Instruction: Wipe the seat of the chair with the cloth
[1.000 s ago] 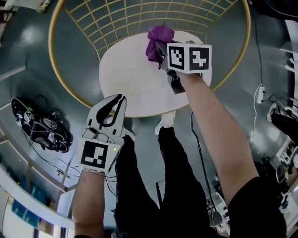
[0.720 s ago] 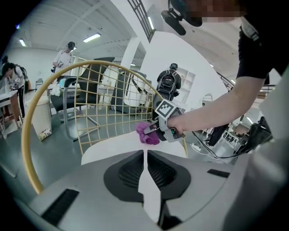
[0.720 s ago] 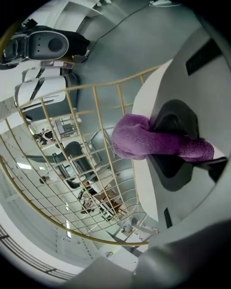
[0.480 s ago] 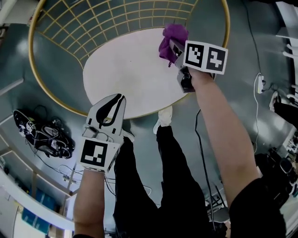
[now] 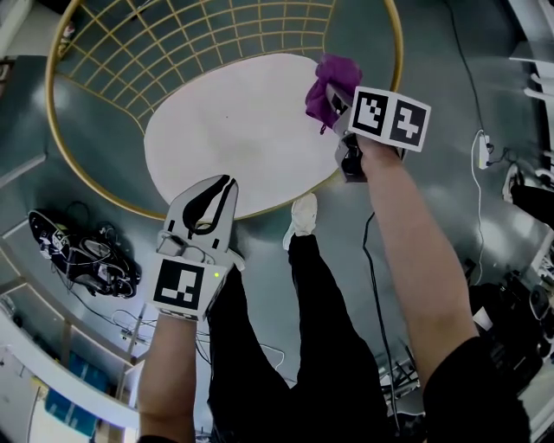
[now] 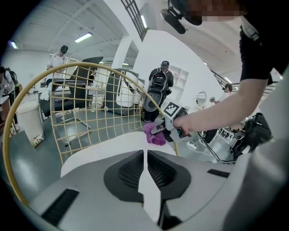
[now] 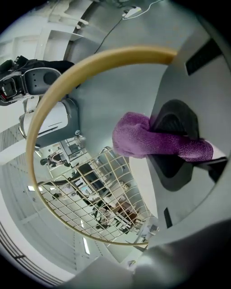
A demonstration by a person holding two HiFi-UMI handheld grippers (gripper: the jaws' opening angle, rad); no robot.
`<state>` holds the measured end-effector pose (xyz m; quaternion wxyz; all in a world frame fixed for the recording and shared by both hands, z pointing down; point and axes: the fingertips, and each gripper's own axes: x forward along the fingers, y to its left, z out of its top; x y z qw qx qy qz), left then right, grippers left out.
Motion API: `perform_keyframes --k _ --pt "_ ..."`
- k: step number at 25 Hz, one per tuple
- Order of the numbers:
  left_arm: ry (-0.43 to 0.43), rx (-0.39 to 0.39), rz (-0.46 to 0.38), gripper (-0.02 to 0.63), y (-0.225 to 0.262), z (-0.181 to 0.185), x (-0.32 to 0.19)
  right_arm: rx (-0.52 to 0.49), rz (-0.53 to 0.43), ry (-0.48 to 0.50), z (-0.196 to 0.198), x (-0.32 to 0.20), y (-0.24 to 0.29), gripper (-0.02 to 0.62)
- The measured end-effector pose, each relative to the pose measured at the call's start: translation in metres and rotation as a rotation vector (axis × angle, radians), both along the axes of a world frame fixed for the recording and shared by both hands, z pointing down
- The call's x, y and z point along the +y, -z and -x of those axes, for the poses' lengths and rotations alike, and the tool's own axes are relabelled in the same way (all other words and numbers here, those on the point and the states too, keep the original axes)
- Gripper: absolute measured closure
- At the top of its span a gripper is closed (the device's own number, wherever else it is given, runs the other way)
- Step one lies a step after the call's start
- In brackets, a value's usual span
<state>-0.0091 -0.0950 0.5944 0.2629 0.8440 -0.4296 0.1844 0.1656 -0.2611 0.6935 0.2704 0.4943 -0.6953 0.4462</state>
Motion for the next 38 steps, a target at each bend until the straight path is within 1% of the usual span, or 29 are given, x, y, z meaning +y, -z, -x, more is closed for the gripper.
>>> perform_keyframes --k 3,8,11,13,17,21,26,29,32,38 --pt "0.005 0.001 -0.007 0.586 0.007 -0.004 0.005 0.002 0.003 -0.011 -0.011 0.009 0.003 0.523" --pt "0.004 -0.008 -0.003 0.586 0.009 -0.008 0.009 0.016 0.013 0.001 -0.013 0.012 0.002 0.523" --pt "0.012 -0.002 -0.013 0.586 0.017 -0.011 0.011 -0.017 -0.016 0.013 -0.011 0.017 0.010 0.523" --pt "0.018 0.005 -0.018 0.586 0.024 -0.012 0.015 -0.058 -0.068 0.047 -0.004 0.024 0.022 0.522" --pt "0.031 0.024 -0.031 0.586 0.040 -0.011 0.029 -0.103 -0.175 0.200 0.020 0.058 0.050 0.522" --pt "0.047 0.031 -0.053 0.586 0.067 -0.003 0.041 -0.116 -0.284 0.330 0.053 0.084 0.102 0.522" --pt "0.054 0.027 -0.069 0.586 0.117 -0.002 0.066 -0.134 -0.383 0.438 0.078 0.123 0.181 0.522" --pt "0.060 0.018 -0.104 0.586 0.155 0.009 0.081 -0.146 -0.445 0.485 0.099 0.145 0.231 0.522" --pt "0.070 0.002 -0.157 0.588 0.197 0.021 0.084 -0.160 -0.519 0.517 0.115 0.154 0.284 0.522" --pt "0.108 0.009 -0.232 0.588 0.291 0.050 0.107 -0.180 -0.619 0.563 0.142 0.191 0.391 0.522"
